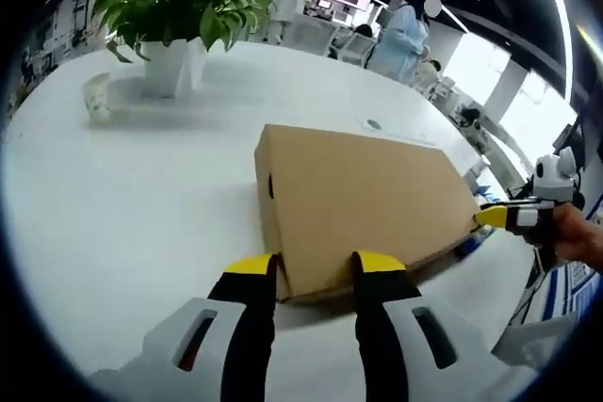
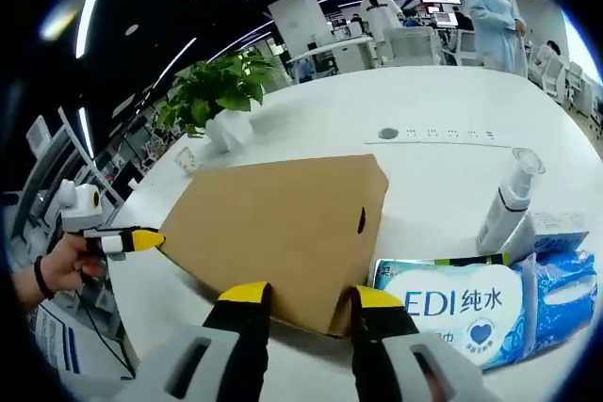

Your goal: Operate the shoe box by opening the lid, removing the specified soft item, and placing it in the target area until the item is outside and the box remains undamaged.

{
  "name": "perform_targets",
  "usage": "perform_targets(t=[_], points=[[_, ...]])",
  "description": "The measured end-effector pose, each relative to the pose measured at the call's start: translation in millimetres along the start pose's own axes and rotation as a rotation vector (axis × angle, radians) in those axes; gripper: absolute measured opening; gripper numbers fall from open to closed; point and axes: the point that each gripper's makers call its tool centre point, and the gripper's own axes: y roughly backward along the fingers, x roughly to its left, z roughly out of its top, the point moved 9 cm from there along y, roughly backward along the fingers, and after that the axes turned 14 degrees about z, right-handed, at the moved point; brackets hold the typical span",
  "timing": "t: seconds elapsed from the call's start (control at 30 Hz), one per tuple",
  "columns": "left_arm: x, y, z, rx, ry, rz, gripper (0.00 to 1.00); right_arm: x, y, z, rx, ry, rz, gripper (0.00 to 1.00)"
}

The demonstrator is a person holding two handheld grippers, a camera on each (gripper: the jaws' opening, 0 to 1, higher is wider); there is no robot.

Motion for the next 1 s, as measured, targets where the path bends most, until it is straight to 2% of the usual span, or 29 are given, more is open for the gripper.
perform_targets(t=[0.33,0.6,1.0], points=[[-1.2,-1.3,-0.7,-0.006,0.013,0.004,0.3,-0.2,-1.2,1.2,0.002,0.003,-0.019,0.3],[-2.5,0.7,-1.2,0.007,-0.003,0.006,0.3,10.2,3.2,-2.5,0.011,0.015,-0.04,0.29],[-3.3,-0.3,2.1,0.023,-0.005,0.003,0.3,5.5,3.9,0.5,0.01,-0.006,-0.036,0.3]])
